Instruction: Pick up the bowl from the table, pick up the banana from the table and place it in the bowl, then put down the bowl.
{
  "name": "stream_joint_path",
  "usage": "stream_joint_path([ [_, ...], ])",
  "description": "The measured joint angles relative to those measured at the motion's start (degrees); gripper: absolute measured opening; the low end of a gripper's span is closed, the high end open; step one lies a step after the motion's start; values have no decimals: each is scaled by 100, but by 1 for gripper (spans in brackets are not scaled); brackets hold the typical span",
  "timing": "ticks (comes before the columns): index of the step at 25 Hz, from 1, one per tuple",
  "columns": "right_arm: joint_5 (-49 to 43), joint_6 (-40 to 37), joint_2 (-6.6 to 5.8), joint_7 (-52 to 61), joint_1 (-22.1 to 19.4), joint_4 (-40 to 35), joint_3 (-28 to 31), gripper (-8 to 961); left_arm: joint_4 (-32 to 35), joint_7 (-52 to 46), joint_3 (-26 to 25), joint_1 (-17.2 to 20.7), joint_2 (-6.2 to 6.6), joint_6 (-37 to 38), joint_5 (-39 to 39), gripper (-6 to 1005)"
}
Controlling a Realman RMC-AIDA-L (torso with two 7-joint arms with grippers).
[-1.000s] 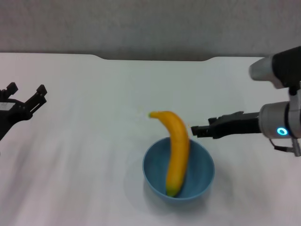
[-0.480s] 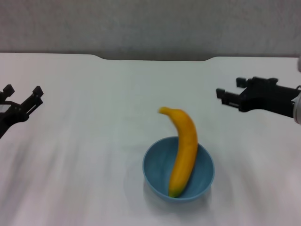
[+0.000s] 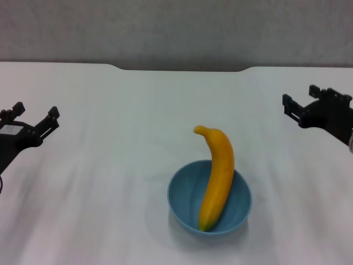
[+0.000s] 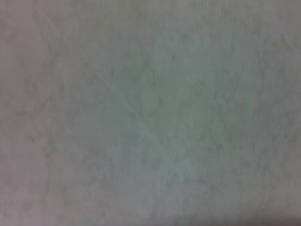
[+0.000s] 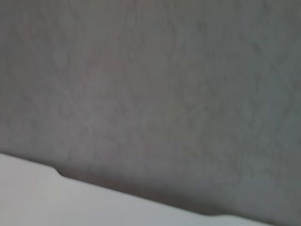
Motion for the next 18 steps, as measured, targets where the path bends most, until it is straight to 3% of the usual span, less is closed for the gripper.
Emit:
stream_joint_path([
  [7,2347,241,28,-2318,161,926,31,651,236,97,-2,-246,-5,267,-25,891],
  [13,6069,2493,35,-5343,280,2458,-128,652,364,69,-33,-193,-19,378,-111,891],
  [15,6818,3041,36,-5763,416,2919,-183,652,406,52,-33,-173,-20,400,-111,891],
  [18,7144,3248,42,-5767,548,3200,-201,652,455,18,-34,-160,-20,407,-178,891],
])
